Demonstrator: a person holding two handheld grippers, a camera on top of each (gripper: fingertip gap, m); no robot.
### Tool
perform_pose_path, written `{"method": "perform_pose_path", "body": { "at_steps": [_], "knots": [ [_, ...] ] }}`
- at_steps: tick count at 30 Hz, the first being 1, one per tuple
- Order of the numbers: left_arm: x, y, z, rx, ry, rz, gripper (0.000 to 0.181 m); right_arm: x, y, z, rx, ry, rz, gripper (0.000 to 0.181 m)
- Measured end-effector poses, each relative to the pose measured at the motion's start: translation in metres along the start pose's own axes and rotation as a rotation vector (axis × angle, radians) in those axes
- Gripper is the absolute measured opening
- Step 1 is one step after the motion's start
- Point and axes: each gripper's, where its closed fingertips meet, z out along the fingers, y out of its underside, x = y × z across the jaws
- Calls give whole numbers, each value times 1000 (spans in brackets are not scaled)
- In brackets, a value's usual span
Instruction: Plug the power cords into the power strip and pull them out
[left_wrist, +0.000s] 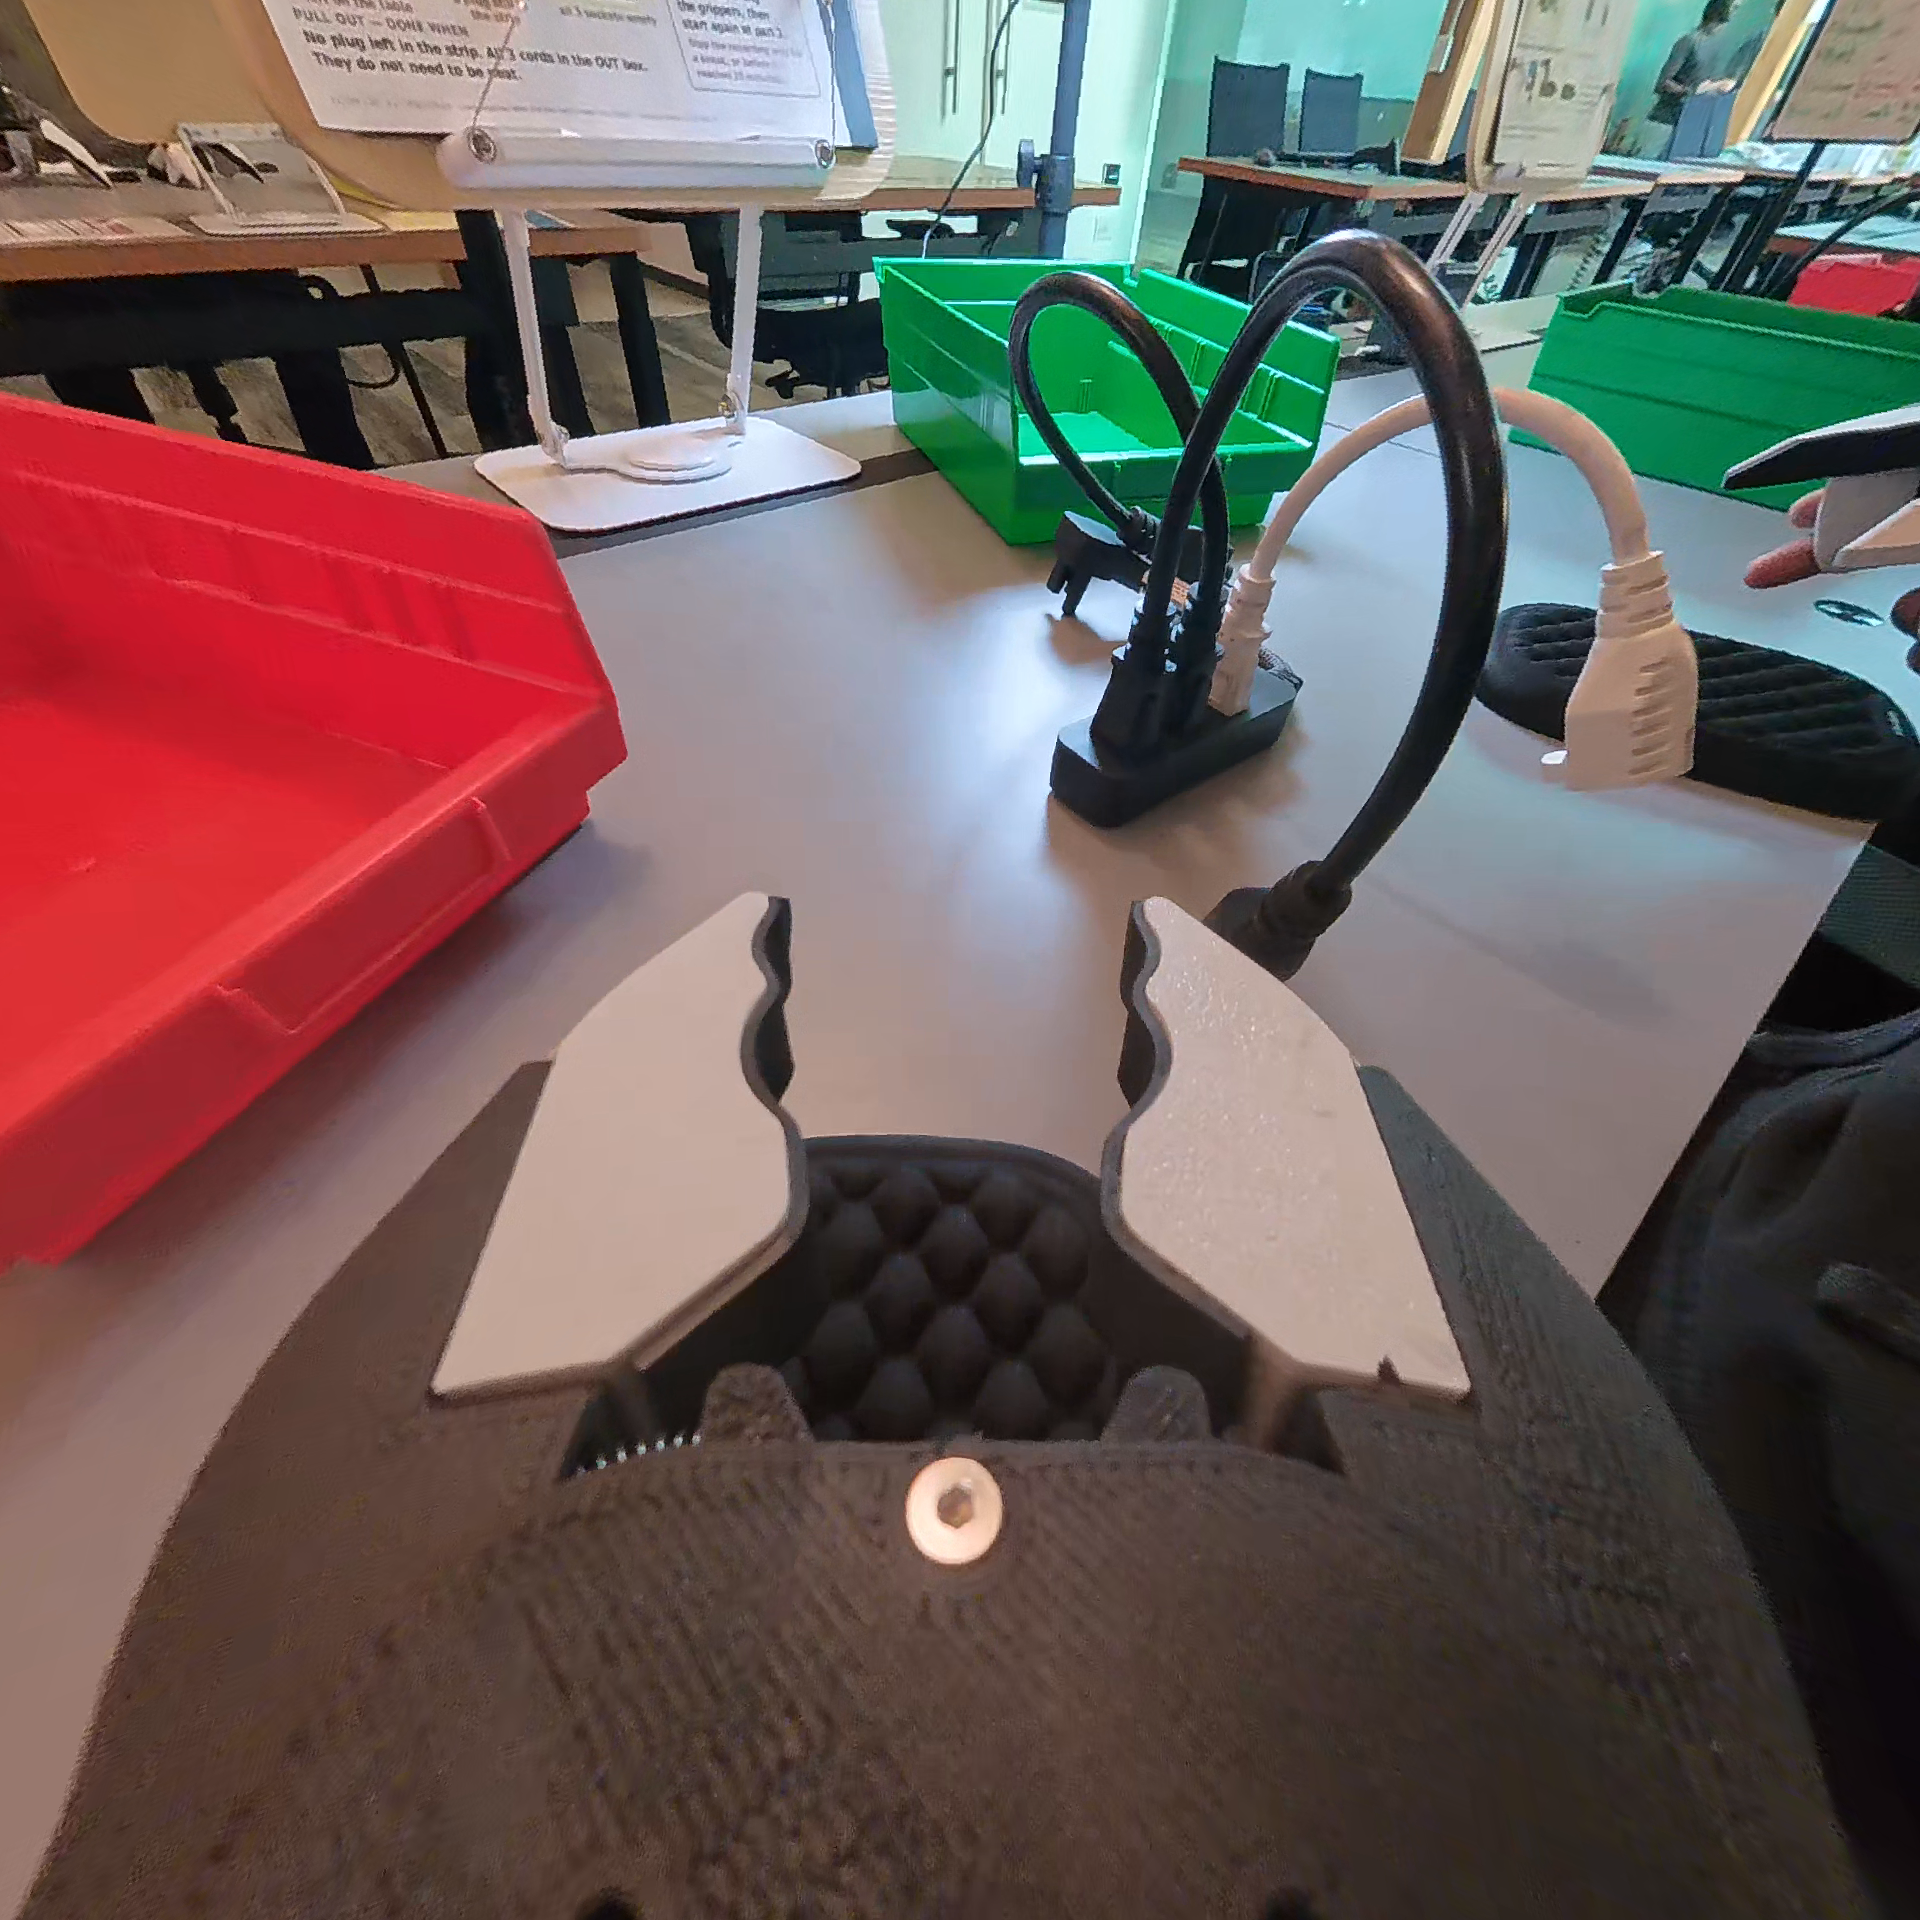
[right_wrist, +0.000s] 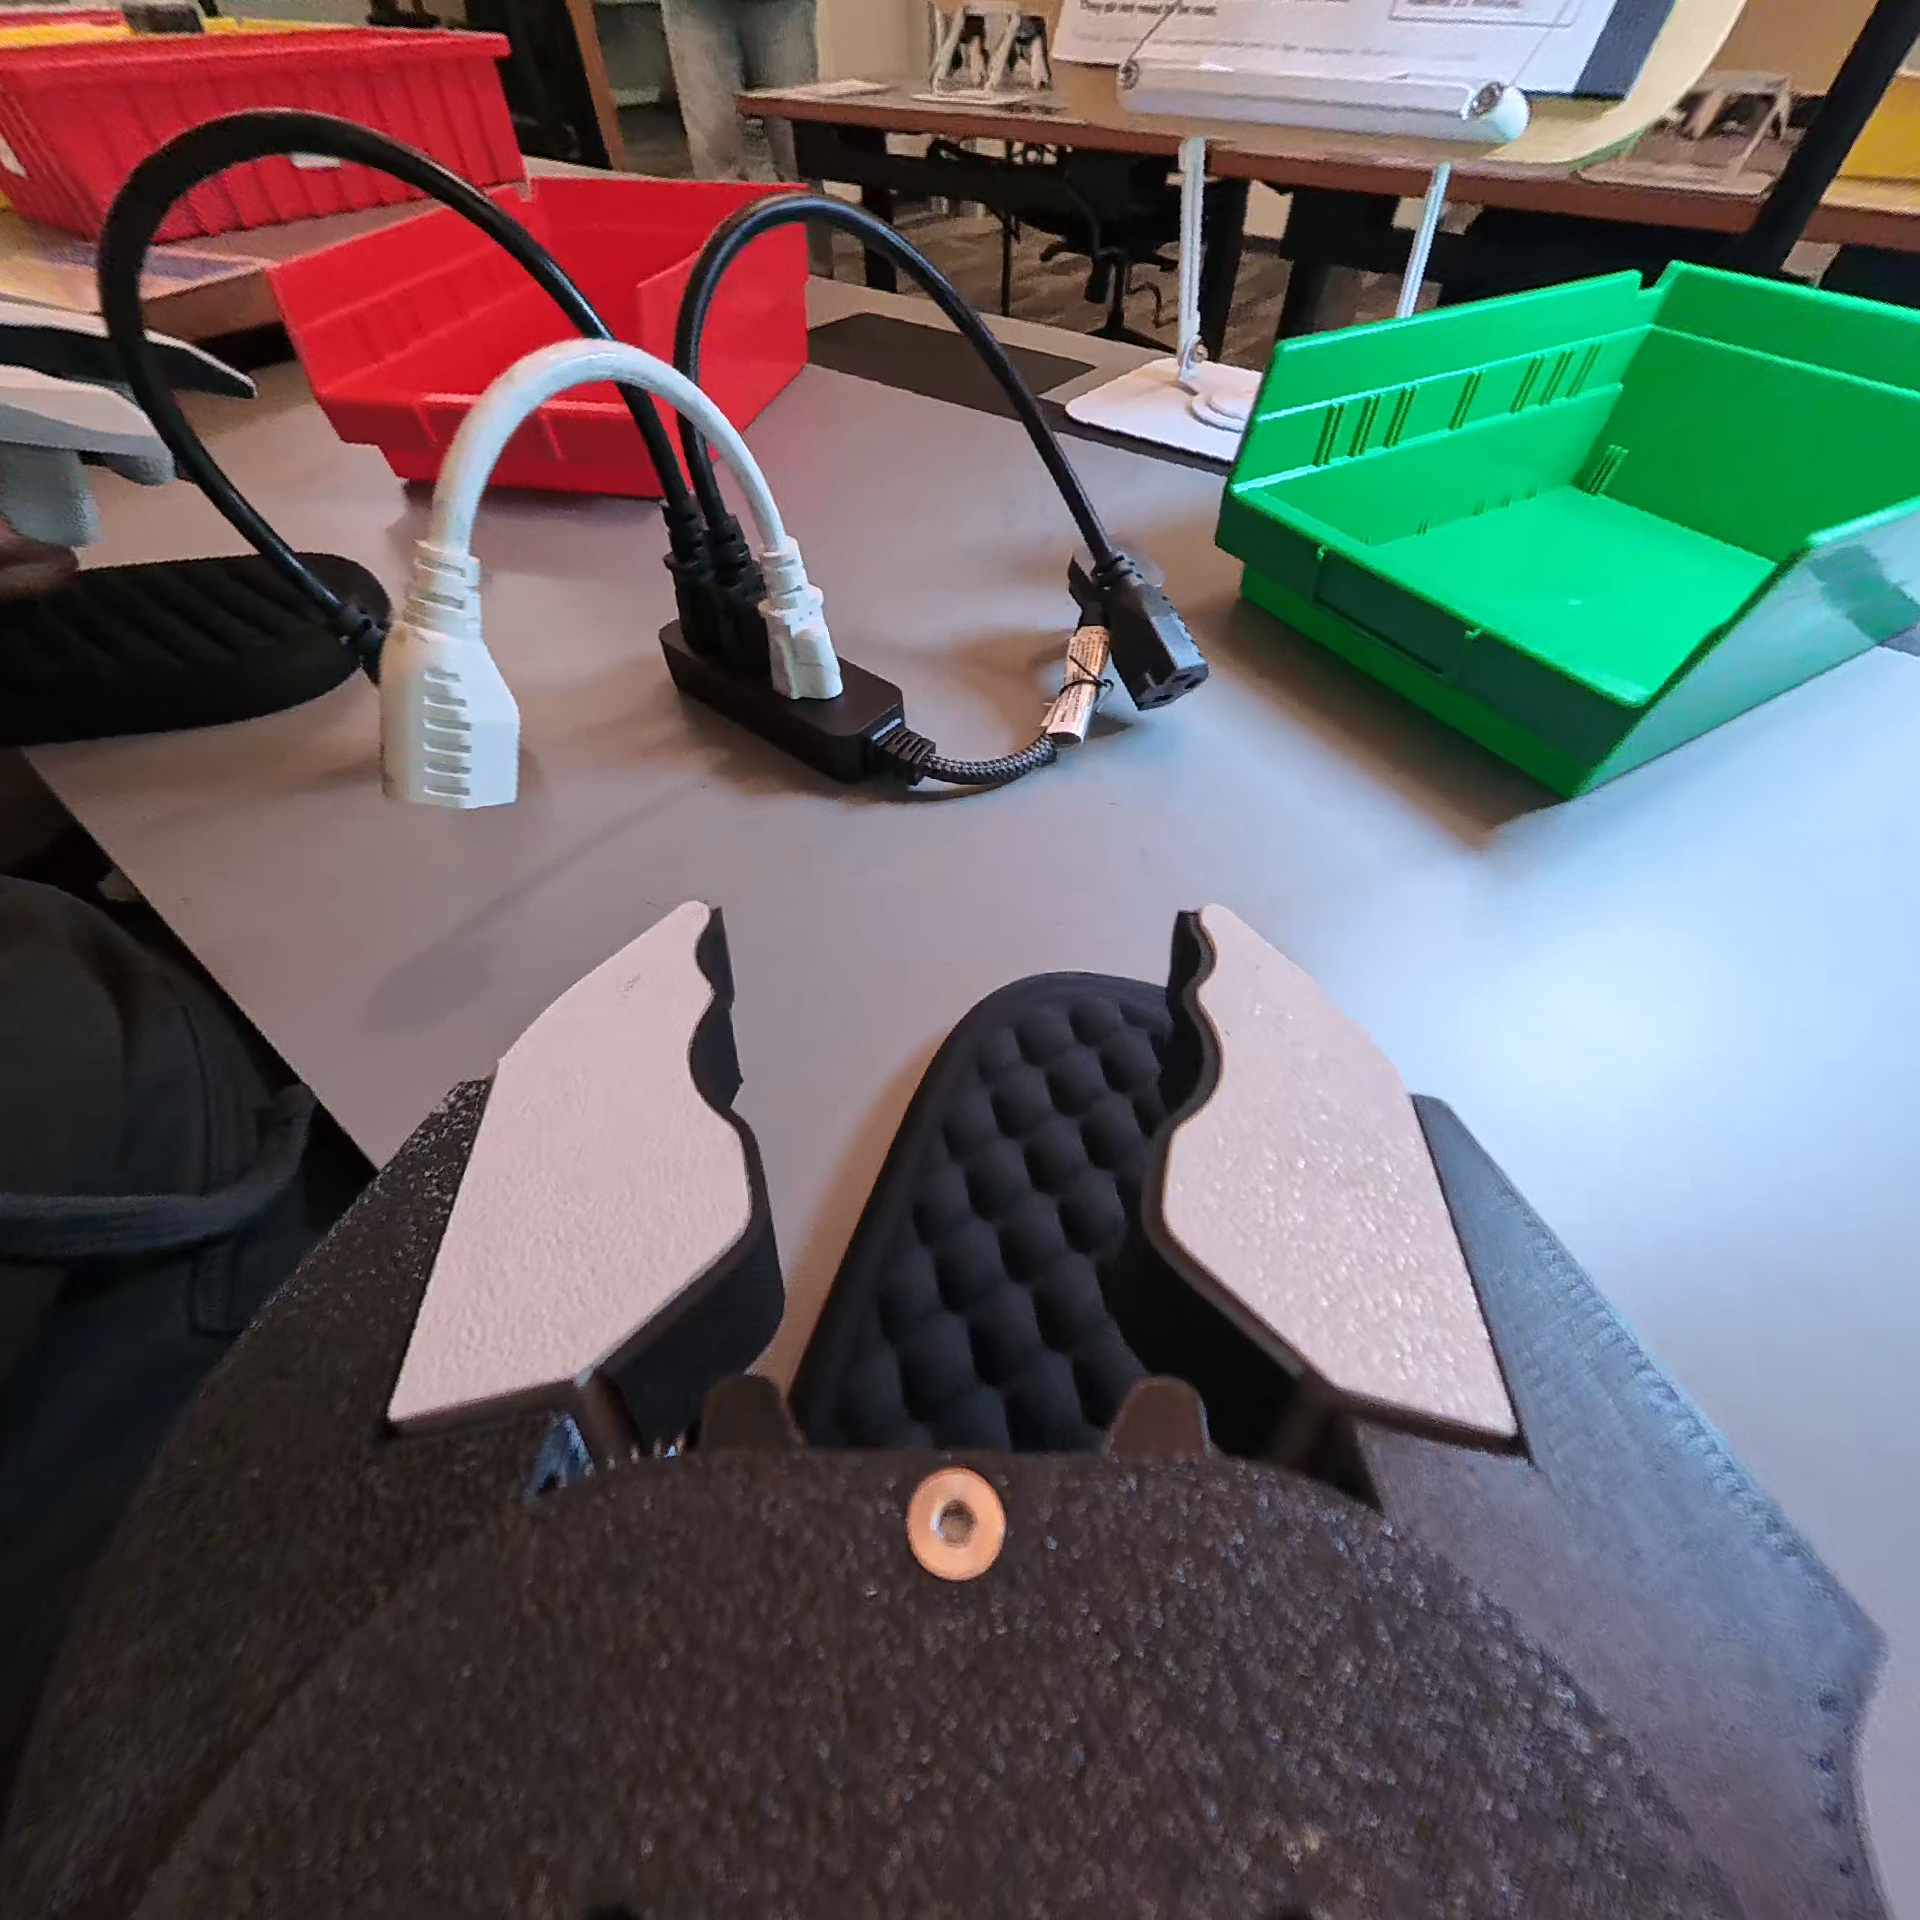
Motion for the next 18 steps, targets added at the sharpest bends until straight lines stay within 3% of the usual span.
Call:
{"method": "perform_pose_path", "body": {
  "at_steps": [6,10,18],
  "knots": [
    [0,6,2,-14,5,-3,61,6,8,1,21,-4,50,81],
    [-1,1,9,-24,13,28,60,-5,-4,11,37,-59,35,80],
    [26,-7,79,-176,247,175,55,-48,-36,63,-41,-280,-207,60]
  ]
}}
